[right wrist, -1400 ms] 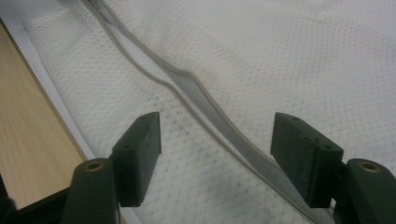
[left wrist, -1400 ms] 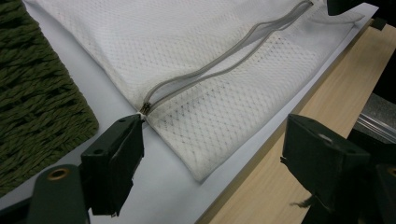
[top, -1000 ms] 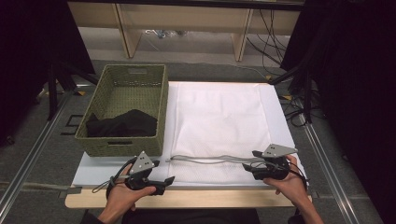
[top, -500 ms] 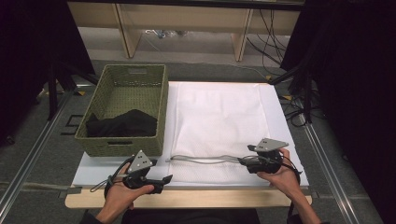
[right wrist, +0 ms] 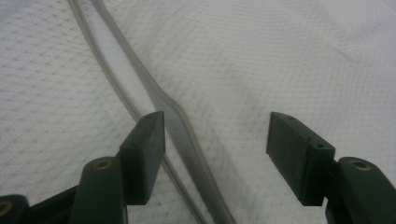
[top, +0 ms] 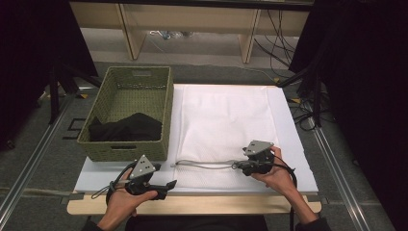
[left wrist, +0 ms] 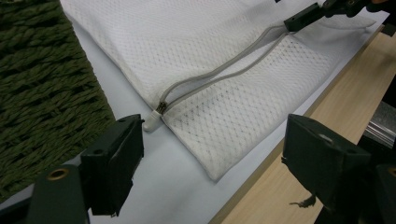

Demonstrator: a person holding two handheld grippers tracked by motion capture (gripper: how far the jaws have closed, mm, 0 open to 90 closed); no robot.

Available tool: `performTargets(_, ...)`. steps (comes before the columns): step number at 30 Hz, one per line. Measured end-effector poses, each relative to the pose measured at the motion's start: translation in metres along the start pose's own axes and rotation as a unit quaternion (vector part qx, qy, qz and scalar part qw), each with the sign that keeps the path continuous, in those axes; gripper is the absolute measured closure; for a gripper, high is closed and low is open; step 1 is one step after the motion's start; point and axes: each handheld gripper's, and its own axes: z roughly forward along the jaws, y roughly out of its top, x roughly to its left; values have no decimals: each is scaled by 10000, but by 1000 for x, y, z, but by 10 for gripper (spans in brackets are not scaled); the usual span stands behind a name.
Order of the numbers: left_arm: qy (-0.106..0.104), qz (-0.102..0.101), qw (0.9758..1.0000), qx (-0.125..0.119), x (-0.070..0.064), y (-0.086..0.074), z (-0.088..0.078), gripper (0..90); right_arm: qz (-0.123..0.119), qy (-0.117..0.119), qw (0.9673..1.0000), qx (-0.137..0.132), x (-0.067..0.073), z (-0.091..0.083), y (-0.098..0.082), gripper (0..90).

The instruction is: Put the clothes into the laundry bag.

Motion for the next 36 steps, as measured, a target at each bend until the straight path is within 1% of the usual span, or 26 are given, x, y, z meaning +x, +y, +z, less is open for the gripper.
performTargets(3, 17, 182, 9998, 63, 2, 0, -2, 202, -164, -39, 9998, 90, 0, 5, 3, 404)
performTargets(4, 31, 91, 9999, 79, 1, 0, -2, 201, -144, 46, 9998, 124, 0, 7, 3, 405)
performTargets(5, 2, 34, 10000, 7, 0, 0, 0, 202, -54, 43, 9998, 174, 1, 8, 4, 407)
performTargets(6, 46, -21, 10000, 1, -1, 0, 0, 202, -103, 76, 9999, 106, 0, 10, 3, 416)
performTargets(8, -7, 171, 9998, 105, 2, 0, -1, 202, -93, 102, 9997, 212, -1, 11, 4, 425)
performTargets(9, 15, 54, 9999, 86, 1, 0, 0, 201, -86, 84, 9996, 260, -1, 12, 4, 429)
performTargets(10, 44, 46, 10000, 31, 1, 0, 0, 201, -274, 55, 9994, 187, -3, 15, 4, 439)
performTargets(11, 33, -10, 10000, -25, 1, 0, 1, 201, -174, 32, 9995, 254, -1, 16, 4, 447)
performTargets(15, 42, 7, 10000, 18, 0, 0, 0, 201, -438, -47, 9980, 462, -2, 19, 7, 473)
performTargets(17, 27, -9, 10000, -21, 0, 0, 1, 201, -472, -141, 9976, 479, -2, 21, 8, 482)
performTargets(18, 37, 59, 10000, 40, 1, 0, 0, 201, -531, -173, 9971, 508, -4, 21, 9, 493)
performTargets(19, 69, 53, 9999, 59, 1, 0, 0, 201, -615, -203, 9965, 523, -5, 22, 10, 505)
performTargets(21, 59, 64, 9999, 69, 2, -1, 0, 202, -580, -139, 9967, 544, -6, 25, 12, 544)
performTargets(22, 55, -40, 10000, -38, 0, -1, 1, 201, -597, -174, 9966, 546, -6, 25, 13, 556)
performTargets(23, 66, -53, 10000, -18, 0, 0, 0, 202, -595, -152, 9966, 543, -7, 26, 14, 575)
performTargets(24, 71, -45, 10000, -12, 1, 0, 0, 202, -654, -151, 9964, 520, -7, 27, 15, 591)
performTargets(25, 106, 72, 9999, 88, 3, 0, -1, 202, -619, -177, 9967, 502, -7, 28, 15, 607)
performTargets(26, 118, 88, 9999, 75, 3, -1, -1, 202, -567, -150, 9970, 502, -7, 29, 16, 621)
performTargets(27, 103, 19, 9999, 49, 2, 0, -1, 202, -498, -151, 9970, 576, -6, 30, 17, 638)
performTargets(28, 67, -20, 10000, 17, 2, 0, -1, 202, -542, -142, 9967, 588, -7, 31, 19, 655)
performTargets(29, 105, -35, 9999, 18, 2, 0, -1, 202, -499, -134, 9975, 488, -6, 33, 19, 666)
performTargets(30, 97, -17, 9999, 34, 2, 0, -1, 202, -524, -128, 9969, 577, -6, 33, 20, 676)
performTargets(31, 106, -13, 9999, 42, 2, 0, -1, 202, -505, -110, 9975, 484, -7, 35, 21, 687)
performTargets(32, 74, -12, 10000, -2, 2, -1, -1, 203, -403, -59, 9977, 541, -6, 35, 21, 702)
performTargets(33, 87, -55, 9999, -7, 2, 0, -1, 203, -419, -33, 9978, 519, -7, 36, 22, 720)
performTargets(36, 90, -31, 10000, -10, 2, 0, -1, 203, -459, -32, 9978, 470, -9, 37, 24, 766)
